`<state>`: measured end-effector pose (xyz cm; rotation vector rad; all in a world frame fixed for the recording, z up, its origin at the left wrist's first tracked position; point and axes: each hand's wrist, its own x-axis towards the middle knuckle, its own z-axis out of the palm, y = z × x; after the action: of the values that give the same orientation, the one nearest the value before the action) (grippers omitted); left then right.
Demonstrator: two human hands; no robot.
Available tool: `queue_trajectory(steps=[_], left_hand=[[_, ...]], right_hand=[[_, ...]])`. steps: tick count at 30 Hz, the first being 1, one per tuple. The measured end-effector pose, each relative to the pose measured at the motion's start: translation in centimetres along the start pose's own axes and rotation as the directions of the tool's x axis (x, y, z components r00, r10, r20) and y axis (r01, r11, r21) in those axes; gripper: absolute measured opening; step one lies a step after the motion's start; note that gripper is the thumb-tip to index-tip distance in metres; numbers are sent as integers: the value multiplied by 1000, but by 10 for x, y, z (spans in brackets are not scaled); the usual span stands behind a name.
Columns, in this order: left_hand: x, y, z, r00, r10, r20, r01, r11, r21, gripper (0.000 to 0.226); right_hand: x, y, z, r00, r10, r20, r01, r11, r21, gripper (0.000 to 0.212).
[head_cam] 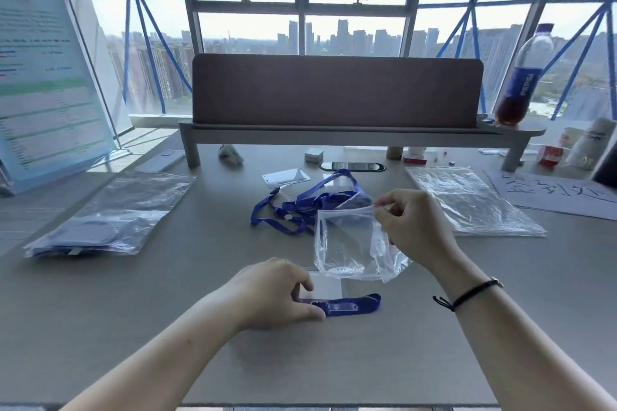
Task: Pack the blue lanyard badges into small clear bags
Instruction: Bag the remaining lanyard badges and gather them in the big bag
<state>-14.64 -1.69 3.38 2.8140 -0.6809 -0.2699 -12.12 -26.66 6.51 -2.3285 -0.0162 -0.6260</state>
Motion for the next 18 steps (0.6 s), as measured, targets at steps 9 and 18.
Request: queue_trajectory(steps=[9, 18], left_hand=[[12, 3, -10, 974, -14, 227, 32, 997, -74, 34], [3, -10, -16, 976, -102, 192, 108, 994, -25, 23]], right_hand=[[3, 9, 5, 1000, 16, 1, -16, 1000, -2, 8], [3, 12, 5, 1000, 8, 1, -8, 1000, 19, 8]])
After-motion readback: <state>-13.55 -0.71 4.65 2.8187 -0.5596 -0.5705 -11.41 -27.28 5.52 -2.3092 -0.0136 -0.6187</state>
